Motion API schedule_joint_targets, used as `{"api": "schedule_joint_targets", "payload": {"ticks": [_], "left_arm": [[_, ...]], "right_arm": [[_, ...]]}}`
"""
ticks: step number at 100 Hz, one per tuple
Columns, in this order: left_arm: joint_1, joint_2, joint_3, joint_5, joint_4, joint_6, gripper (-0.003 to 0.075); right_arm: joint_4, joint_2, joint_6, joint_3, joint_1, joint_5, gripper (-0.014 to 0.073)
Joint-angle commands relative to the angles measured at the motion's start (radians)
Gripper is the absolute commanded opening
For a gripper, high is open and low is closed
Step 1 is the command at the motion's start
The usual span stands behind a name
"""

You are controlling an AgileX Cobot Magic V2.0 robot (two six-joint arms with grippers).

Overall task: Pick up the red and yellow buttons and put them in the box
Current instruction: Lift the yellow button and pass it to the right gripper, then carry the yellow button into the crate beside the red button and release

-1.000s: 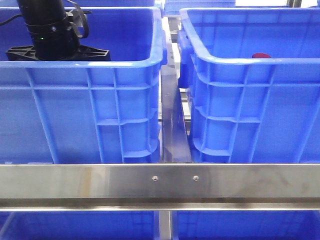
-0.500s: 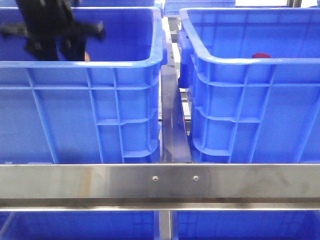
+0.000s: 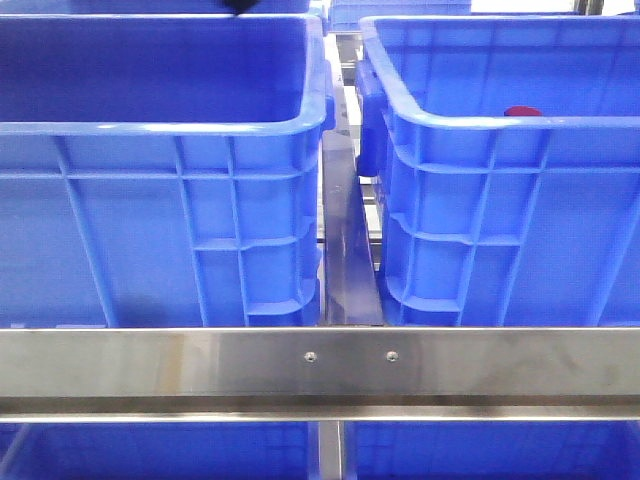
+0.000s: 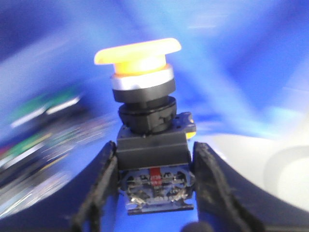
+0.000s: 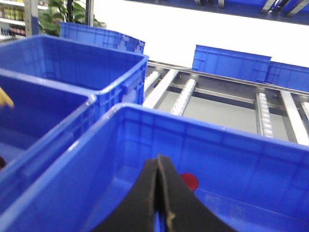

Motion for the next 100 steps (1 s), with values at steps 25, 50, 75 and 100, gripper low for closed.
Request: {"api": "schedule_joint_targets", "payload": {"ticks": [25, 50, 75, 100], "left_arm": [[-0.117, -0.035, -0.035, -0.001, -0.125, 0.127, 0.0031], [-0.117, -0.012, -0.035, 0.017, -0.135, 0.127, 0.0031], [-0.117, -0.012, -0.035, 0.025, -0.135, 0.127, 0.0031], [-0.117, -0.012, -0.035, 0.03, -0.136, 0.127, 0.0031]], "right_arm": [[0.106, 0.186, 0.199, -0.148, 0.049, 0.207, -0.0025], [0.106, 0.385, 0.466, -0.226, 0.09, 0.482, 0.0476], [0.107, 0.565, 0.619, -0.284, 0.091, 0.694, 0.0527], [0.107, 0.66, 0.631, -0.323, 0.109, 0.728, 0.0527]]}}
